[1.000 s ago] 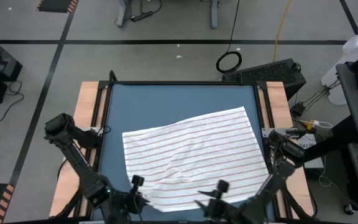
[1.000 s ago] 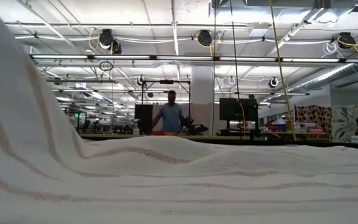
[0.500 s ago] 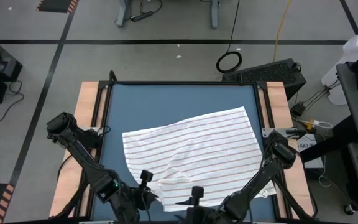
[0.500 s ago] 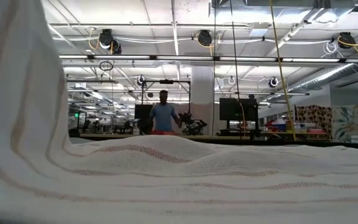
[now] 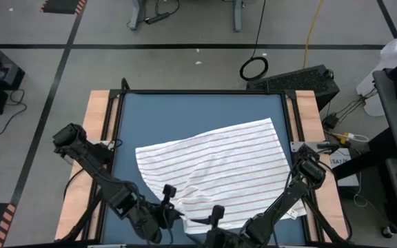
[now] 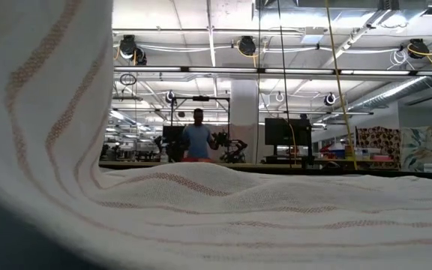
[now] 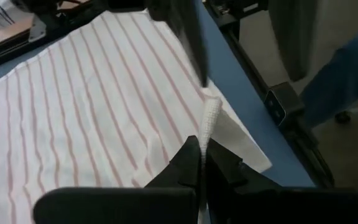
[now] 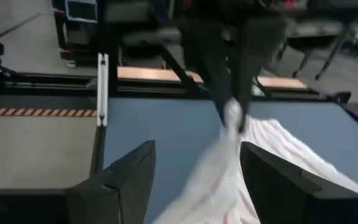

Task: Roll towel
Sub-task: Fold the white towel

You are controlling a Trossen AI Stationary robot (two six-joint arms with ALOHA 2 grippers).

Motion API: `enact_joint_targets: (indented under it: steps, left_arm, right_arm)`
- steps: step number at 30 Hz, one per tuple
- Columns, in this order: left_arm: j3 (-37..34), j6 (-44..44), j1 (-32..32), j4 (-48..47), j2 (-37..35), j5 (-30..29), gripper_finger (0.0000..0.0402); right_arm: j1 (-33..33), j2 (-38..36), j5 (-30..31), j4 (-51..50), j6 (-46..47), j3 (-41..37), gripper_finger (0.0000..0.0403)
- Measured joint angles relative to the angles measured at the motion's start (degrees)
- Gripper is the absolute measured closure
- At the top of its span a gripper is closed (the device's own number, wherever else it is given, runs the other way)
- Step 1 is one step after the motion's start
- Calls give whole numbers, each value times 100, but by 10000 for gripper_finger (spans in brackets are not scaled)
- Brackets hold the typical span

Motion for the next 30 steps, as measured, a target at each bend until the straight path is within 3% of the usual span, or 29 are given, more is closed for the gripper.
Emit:
enact_joint_targets:
  steps: [8,18,30]
  left_arm:
    - [0,129,112,-11,2,391,391]
    - [0,251,114,-10,2,401,391]
    - [0,253,116,44,2,399,391]
  right_arm:
    - [-187,0,-7,18,-59,0,193]
    - [-408,0,-295,16,-59,0,196]
    - [-583,22,-908,-273,401,0,247]
